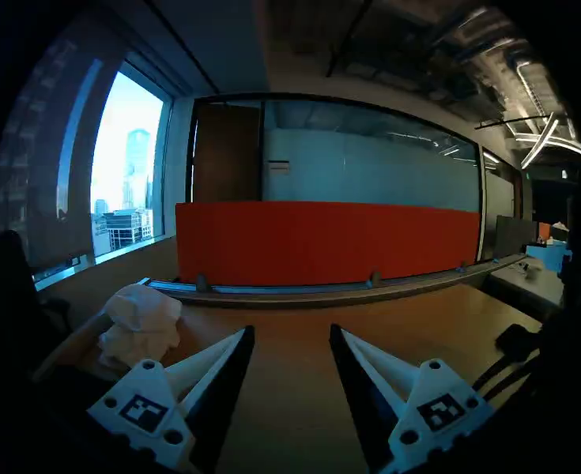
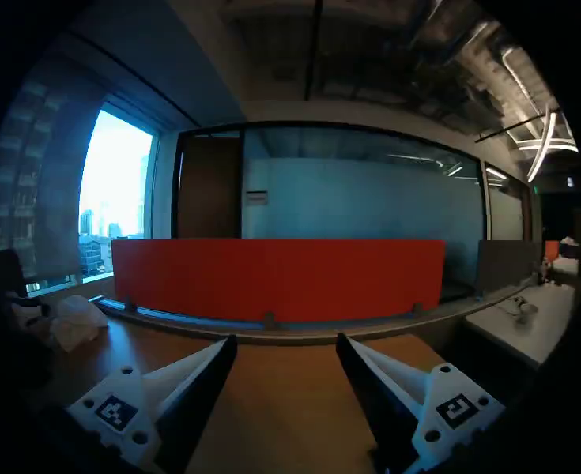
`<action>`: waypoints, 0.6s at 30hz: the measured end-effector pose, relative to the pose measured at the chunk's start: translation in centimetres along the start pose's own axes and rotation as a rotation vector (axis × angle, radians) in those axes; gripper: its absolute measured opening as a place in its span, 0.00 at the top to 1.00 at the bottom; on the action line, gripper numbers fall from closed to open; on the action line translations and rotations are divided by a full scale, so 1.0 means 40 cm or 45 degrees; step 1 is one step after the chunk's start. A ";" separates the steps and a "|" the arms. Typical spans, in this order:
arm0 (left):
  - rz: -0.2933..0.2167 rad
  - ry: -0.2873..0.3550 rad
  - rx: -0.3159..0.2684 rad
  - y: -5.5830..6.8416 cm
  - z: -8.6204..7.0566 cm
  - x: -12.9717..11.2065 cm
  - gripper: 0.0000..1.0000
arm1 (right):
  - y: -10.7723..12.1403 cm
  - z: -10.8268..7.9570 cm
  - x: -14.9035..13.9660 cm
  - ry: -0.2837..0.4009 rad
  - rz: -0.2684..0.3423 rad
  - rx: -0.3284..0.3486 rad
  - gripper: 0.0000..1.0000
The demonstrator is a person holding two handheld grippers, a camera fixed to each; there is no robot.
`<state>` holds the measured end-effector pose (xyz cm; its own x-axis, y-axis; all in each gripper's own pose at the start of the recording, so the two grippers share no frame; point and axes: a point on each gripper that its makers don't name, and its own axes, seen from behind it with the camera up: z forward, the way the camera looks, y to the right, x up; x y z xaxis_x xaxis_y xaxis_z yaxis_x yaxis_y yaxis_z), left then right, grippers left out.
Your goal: Fold towel
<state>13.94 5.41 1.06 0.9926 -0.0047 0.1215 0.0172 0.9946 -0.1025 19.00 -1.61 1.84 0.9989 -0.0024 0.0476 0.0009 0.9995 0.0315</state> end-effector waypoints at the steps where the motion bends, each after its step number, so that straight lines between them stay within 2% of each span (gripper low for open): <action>1: 0.009 0.004 0.003 -0.001 0.000 -0.013 0.30 | -0.001 -0.002 -0.009 0.002 0.000 0.000 0.02; 12: 0.093 0.026 0.029 0.002 0.002 -0.158 0.30 | -0.016 -0.016 -0.119 -0.015 0.004 -0.014 0.03; 18: 0.102 0.051 0.049 -0.004 0.003 -0.219 0.30 | -0.032 -0.023 -0.162 -0.026 0.023 -0.013 0.02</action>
<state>5.22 5.30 0.13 0.9946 0.0718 0.0745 -0.0664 0.9952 -0.0725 12.57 -2.83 0.56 0.9976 0.0152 0.0682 -0.0166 0.9997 0.0200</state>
